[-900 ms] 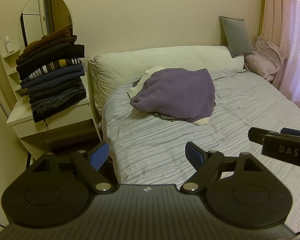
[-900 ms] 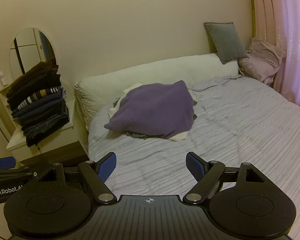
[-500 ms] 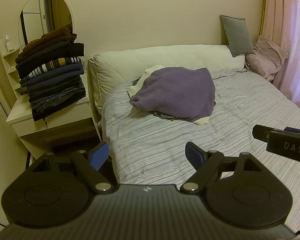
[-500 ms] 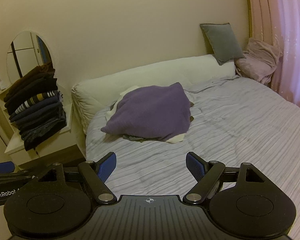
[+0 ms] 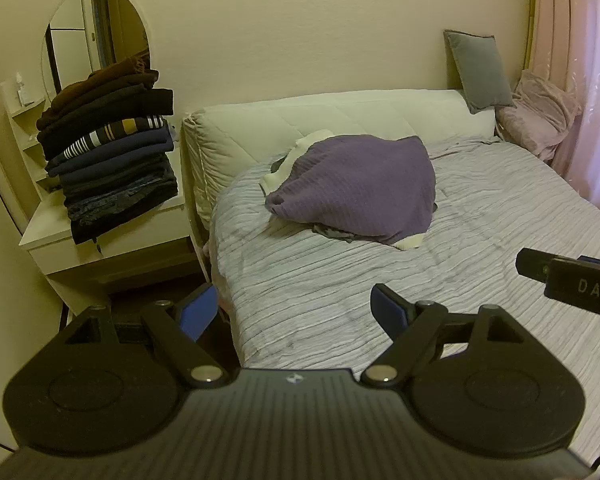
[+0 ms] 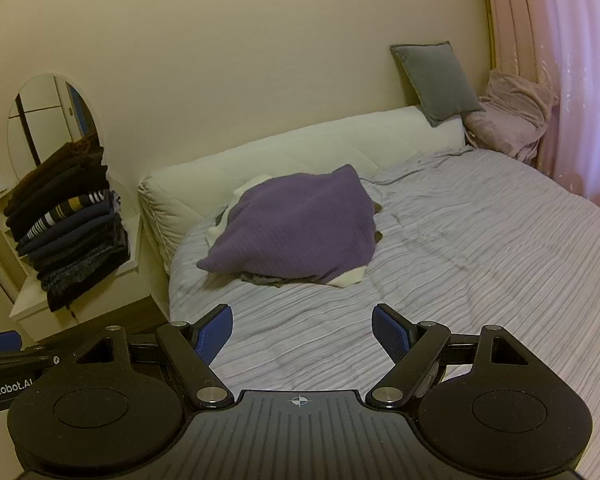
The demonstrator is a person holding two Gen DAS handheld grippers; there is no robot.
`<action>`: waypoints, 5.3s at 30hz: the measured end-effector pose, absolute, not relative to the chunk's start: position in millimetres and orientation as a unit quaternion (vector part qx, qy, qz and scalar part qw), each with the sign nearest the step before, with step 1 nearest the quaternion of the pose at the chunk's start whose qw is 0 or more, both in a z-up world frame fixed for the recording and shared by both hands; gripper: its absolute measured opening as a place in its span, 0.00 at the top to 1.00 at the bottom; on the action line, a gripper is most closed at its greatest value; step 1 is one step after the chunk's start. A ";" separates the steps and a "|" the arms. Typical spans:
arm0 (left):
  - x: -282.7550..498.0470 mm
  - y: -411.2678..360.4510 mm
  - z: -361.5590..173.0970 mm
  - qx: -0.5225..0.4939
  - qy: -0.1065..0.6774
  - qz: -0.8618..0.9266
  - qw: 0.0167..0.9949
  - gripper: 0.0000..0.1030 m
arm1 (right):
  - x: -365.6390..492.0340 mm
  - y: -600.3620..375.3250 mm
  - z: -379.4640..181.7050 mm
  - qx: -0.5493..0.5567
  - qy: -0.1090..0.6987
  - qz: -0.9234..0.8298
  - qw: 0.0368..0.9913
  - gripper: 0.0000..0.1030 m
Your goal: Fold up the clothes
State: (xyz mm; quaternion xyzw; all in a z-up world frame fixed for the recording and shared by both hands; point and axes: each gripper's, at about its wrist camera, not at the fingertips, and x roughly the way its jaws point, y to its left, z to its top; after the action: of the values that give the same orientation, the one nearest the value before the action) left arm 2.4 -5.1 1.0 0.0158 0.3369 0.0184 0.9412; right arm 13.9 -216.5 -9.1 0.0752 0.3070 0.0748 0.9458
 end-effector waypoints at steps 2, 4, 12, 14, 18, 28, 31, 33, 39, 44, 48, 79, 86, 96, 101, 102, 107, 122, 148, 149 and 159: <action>2.1 -4.5 1.5 0.016 0.336 0.020 0.942 0.21 | 13.4 -216.7 -10.3 0.075 0.306 0.074 0.946 0.22; 1.3 -3.3 1.8 0.015 0.334 0.022 0.942 0.21 | 13.6 -217.0 -9.7 0.075 0.306 0.074 0.946 0.22; -1.4 -4.4 5.6 0.016 0.325 0.023 0.945 0.21 | 15.5 -215.5 -6.4 0.074 0.302 0.073 0.948 0.22; -1.1 -4.3 5.7 0.015 0.325 0.021 0.945 0.21 | 15.7 -215.2 -6.3 0.074 0.301 0.072 0.948 0.22; 0.4 -2.9 6.1 0.015 0.326 0.018 0.945 0.21 | 15.2 -214.7 -6.9 0.074 0.301 0.069 0.948 0.22; 9.4 -4.5 7.7 0.016 0.325 0.008 0.946 0.21 | 16.0 -214.5 -7.4 0.073 0.298 0.060 0.950 0.22; 15.8 -6.2 8.5 0.018 0.325 -0.001 0.946 0.21 | 17.7 -216.0 -8.4 0.076 0.297 0.053 0.950 0.22; 20.2 -7.5 8.5 0.019 0.326 -0.007 0.945 0.21 | 18.9 -217.0 -9.0 0.078 0.297 0.048 0.950 0.22; 35.4 -9.8 1.5 0.022 0.333 -0.029 0.942 0.21 | 27.2 -220.1 -11.9 0.079 0.300 0.036 0.950 0.22; 50.9 -8.7 -6.2 0.021 0.340 -0.043 0.939 0.21 | 38.9 -221.1 -16.8 0.079 0.306 0.026 0.948 0.22; 68.3 -3.4 -15.1 0.017 0.349 -0.047 0.936 0.21 | 53.7 -222.2 -23.7 0.081 0.314 0.018 0.946 0.22; 347.5 20.6 -147.0 0.034 0.431 -0.143 0.890 0.22 | 282.6 -294.1 -200.1 0.399 0.400 0.002 0.825 0.22; 413.3 23.7 -178.2 0.045 0.442 -0.148 0.884 0.22 | 331.3 -318.9 -251.6 0.509 0.372 -0.021 0.776 0.22; 479.4 22.7 -219.6 0.043 0.461 -0.147 0.874 0.22 | 397.1 -322.9 -327.3 0.639 0.327 -0.026 0.695 0.22; 493.3 25.4 -236.4 0.022 0.464 -0.166 0.870 0.21 | 434.1 -319.1 -364.3 0.681 0.300 -0.031 0.667 0.22; 495.8 26.5 -239.0 0.017 0.466 -0.169 0.869 0.21 | 439.8 -317.3 -369.7 0.687 0.298 -0.029 0.662 0.22; 503.4 32.1 -242.5 -0.006 0.475 -0.195 0.858 0.39 | 453.3 -306.4 -372.1 0.667 0.306 -0.022 0.679 0.61; 486.7 49.5 -134.4 -0.010 0.358 -0.220 0.907 0.92 | 389.4 -290.9 -204.6 0.496 0.255 0.026 0.830 0.92; 231.9 -62.5 135.0 -0.108 0.038 -0.557 0.822 0.93 | -39.9 -309.5 106.9 0.336 -0.149 -0.079 0.927 0.94; 217.1 -68.7 135.4 -0.115 0.052 -0.572 0.811 0.93 | -64.7 -307.2 109.2 0.327 -0.145 -0.102 0.928 0.93; 86.2 -150.9 13.8 0.016 0.307 -0.571 0.761 0.91 | -246.8 -284.5 67.2 0.321 0.088 -0.271 0.903 0.36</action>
State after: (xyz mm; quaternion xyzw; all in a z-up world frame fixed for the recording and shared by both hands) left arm 86.2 -150.9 13.8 0.0159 0.3069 -0.5714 0.7609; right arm -246.8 -284.5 67.2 0.3206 0.0885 -0.2712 0.9032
